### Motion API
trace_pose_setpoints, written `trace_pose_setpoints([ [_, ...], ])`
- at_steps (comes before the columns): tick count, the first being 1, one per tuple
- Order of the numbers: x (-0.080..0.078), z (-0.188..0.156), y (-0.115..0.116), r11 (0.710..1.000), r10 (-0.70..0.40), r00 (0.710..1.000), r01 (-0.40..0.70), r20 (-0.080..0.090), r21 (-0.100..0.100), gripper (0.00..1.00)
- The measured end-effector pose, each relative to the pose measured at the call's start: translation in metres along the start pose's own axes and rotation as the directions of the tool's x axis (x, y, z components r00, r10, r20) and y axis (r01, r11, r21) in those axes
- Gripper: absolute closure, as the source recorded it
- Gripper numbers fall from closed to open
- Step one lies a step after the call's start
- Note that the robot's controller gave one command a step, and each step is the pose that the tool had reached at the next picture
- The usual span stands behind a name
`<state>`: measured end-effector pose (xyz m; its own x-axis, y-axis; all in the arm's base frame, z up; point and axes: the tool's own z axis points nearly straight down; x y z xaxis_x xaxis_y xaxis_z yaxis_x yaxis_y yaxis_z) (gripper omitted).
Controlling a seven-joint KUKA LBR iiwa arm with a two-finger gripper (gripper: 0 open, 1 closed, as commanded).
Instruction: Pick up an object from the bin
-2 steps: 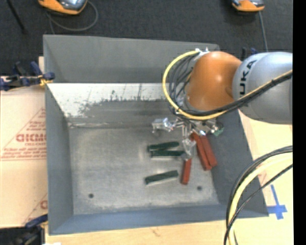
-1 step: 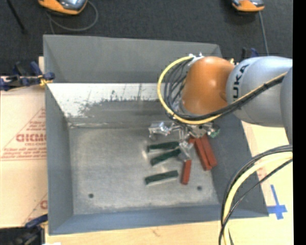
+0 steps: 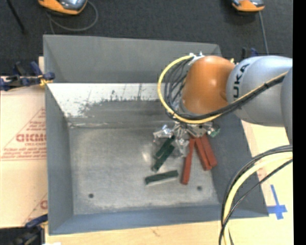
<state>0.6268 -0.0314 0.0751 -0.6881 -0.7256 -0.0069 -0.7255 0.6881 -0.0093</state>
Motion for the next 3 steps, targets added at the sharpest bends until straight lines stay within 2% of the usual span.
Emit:
trace_pose_setpoints([
  [1, 0.012, -0.152, -0.018, 0.999, -0.044, 0.999, 0.044, 0.002, 0.002, 1.00],
  [2, 0.012, -0.146, -0.015, 0.999, -0.043, 0.999, 0.043, -0.002, -0.007, 0.00],
  [3, 0.033, -0.003, -0.016, 0.974, -0.225, 0.974, 0.225, -0.001, -0.009, 0.00],
])
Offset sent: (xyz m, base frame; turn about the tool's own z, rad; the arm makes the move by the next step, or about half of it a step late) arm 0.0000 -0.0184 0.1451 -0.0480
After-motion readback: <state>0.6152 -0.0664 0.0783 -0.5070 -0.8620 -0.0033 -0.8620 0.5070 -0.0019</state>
